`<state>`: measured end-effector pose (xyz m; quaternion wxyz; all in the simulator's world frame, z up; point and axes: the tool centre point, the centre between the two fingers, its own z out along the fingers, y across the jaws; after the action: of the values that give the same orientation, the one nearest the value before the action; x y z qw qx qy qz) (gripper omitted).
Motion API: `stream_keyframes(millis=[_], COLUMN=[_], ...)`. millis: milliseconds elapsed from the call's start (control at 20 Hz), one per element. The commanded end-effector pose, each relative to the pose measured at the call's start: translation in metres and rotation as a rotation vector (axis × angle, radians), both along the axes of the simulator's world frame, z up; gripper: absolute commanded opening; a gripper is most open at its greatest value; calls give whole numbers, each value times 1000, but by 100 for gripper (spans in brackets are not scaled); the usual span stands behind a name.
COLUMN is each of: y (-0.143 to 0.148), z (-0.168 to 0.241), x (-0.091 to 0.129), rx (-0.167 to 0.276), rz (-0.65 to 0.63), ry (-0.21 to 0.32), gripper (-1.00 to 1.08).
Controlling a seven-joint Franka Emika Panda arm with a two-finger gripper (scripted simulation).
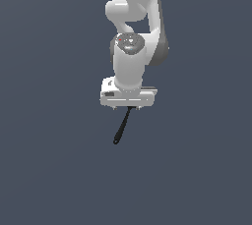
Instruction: Pick up the object and move it to a goal position.
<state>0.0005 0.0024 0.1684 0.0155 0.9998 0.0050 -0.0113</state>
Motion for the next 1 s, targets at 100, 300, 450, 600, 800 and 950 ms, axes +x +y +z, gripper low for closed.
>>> stream_keyframes(millis=[100,300,450,600,800,950], y=[-1,-10,-18,-20,-18,-16], z=[0,2,4,5,2,-5], x=[0,1,1,1,1,-1], rx=[-2,-18,-31,-36,-32,-27], rz=[0,1,3,4,-2,-20], ry=[0,-2,-4,-4,-5,-7], gripper=[100,100,100,100,100,100])
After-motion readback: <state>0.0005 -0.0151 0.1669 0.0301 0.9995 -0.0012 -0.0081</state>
